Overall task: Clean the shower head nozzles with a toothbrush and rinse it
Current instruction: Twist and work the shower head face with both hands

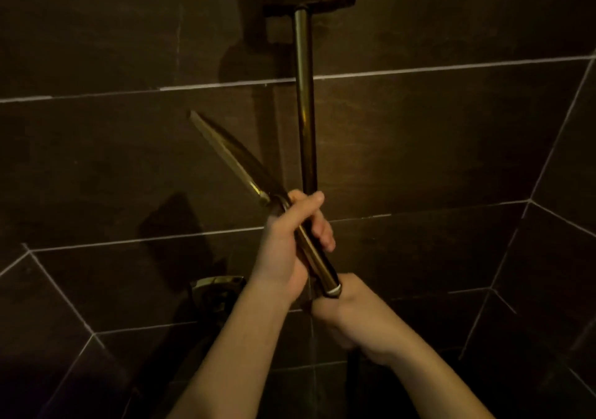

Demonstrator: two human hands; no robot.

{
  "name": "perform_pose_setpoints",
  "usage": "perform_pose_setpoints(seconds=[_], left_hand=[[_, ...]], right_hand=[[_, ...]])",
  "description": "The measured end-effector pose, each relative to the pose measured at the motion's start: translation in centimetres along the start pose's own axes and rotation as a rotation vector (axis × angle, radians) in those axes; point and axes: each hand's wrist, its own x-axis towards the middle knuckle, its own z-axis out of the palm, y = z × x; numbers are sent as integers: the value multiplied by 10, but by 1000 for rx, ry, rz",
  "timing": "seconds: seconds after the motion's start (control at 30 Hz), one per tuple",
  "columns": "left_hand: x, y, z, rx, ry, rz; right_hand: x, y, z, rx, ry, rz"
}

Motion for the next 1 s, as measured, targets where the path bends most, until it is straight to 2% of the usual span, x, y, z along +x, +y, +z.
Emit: perform_pose_setpoints(seconds=[0.07, 0.13, 0.17, 0.23, 0.3, 0.43, 0.5, 0.53, 0.63, 0.73, 0.8, 0.93, 1.0], left_hand=[[4, 10, -7, -149, -209, -22], [6, 14, -12, -263, -323, -32], [6, 16, -12, -305, -390, -56], [4, 19, -7, -358, -498, -110], [6, 21, -6, -274, -392, -155], [-7, 14, -1, 32, 101, -34], [-14, 10, 0, 144, 204, 19], [-16, 10, -1, 173, 193, 24], [-19, 22, -3, 117, -17, 20], [-15, 28, -11, -100, -238, 9], [-15, 24, -9, -212, -374, -61], [-18, 13, -5, -295, -531, -236], [-18, 11, -1, -264, -481, -251]], right_hand=[[-2, -6, -4, 231, -223, 87], [-3, -10, -3, 354, -419, 155], [-2, -10, 0, 384, -487, 173], [0, -10, 6, 424, -514, 188], [1, -10, 10, 424, -408, 184], [0, -2, 21, 114, -16, 63], [-2, 1, 26, -12, 53, -5], [-3, 0, 27, -24, 47, -22], [-9, -4, 22, 151, -133, -2], [-11, -7, 17, 411, -446, 81], [-9, -7, 18, 531, -608, 119], [-7, -2, 18, 615, -705, 134], [-9, 0, 16, 588, -631, 134]])
